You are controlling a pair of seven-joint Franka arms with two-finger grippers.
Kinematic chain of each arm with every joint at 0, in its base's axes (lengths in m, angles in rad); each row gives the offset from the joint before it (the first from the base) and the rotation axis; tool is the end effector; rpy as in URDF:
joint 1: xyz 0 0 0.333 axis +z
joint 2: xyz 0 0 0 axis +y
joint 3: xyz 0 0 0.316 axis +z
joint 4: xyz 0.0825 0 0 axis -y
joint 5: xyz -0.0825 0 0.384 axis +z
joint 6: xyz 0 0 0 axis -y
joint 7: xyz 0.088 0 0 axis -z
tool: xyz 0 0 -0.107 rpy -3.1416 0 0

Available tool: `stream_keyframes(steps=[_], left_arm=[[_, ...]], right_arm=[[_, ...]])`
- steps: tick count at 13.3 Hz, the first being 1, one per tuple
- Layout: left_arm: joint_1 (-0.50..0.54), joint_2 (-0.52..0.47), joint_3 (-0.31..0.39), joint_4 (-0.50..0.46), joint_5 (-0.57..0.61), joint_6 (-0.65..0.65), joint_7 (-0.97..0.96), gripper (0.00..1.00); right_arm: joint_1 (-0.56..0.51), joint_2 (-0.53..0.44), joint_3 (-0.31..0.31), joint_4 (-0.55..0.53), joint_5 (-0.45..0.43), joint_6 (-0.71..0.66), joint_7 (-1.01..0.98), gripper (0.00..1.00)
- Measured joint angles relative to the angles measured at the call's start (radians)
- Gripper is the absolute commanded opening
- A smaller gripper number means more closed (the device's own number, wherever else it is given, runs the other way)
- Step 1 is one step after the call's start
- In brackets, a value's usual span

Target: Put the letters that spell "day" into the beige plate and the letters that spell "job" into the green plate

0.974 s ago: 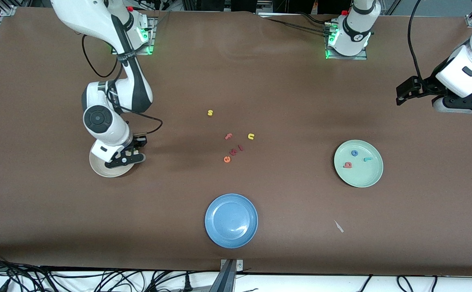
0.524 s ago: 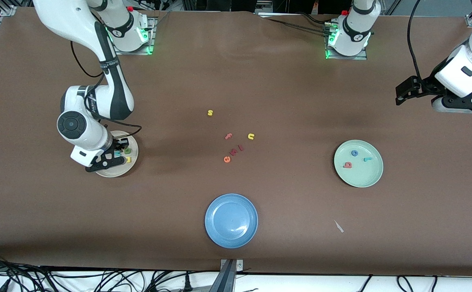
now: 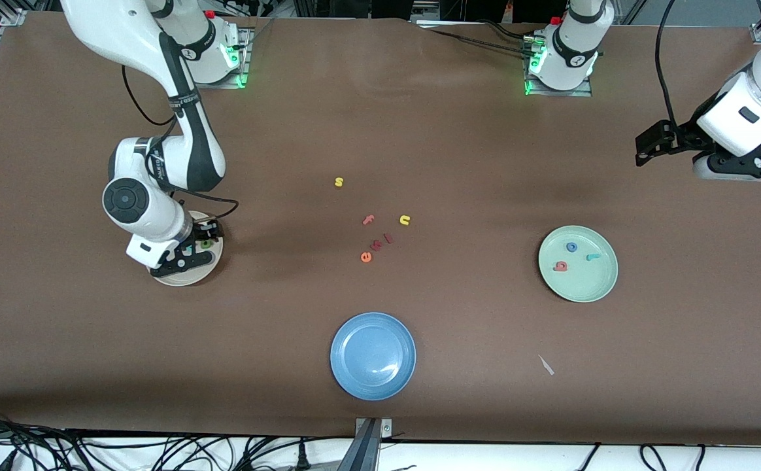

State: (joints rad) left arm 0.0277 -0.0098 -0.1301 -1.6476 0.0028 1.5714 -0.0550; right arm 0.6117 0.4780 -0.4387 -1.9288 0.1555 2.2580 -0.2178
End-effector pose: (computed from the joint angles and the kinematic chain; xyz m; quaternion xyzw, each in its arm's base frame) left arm 0.5459 -0.0561 0.5938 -0.9992 0.0237 0.0330 0.0046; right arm 0.6006 0.1203 0.2522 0.9853 0.1587 -0.0491 0.0407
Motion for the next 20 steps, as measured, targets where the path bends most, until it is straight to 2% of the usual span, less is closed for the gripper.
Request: stream_keyframes(steps=[3, 7, 13, 20], left_arm=[[0.0, -0.002, -0.026, 0.008, 0.006, 0.0, -0.009, 1.0], [0.001, -0.004, -0.025, 0.009, 0.008, 0.0, -0.009, 1.0], [0.001, -0.005, -0.025, 0.009, 0.008, -0.001, -0.009, 1.0], [0.002, -0.005, -0.025, 0.009, 0.008, -0.001, -0.01, 1.0]], right_arm=[[0.003, 0.0, 0.005, 0.008, 0.015, -0.001, 0.01, 1.0], [0.014, -0.001, 0.033, 0.052, 0.023, -0.071, 0.129, 1.0], [0.065, -0.001, 0.038, 0.091, 0.024, -0.129, 0.252, 1.0], [0.109, -0.003, 0.04, 0.232, 0.024, -0.354, 0.393, 1.0]])
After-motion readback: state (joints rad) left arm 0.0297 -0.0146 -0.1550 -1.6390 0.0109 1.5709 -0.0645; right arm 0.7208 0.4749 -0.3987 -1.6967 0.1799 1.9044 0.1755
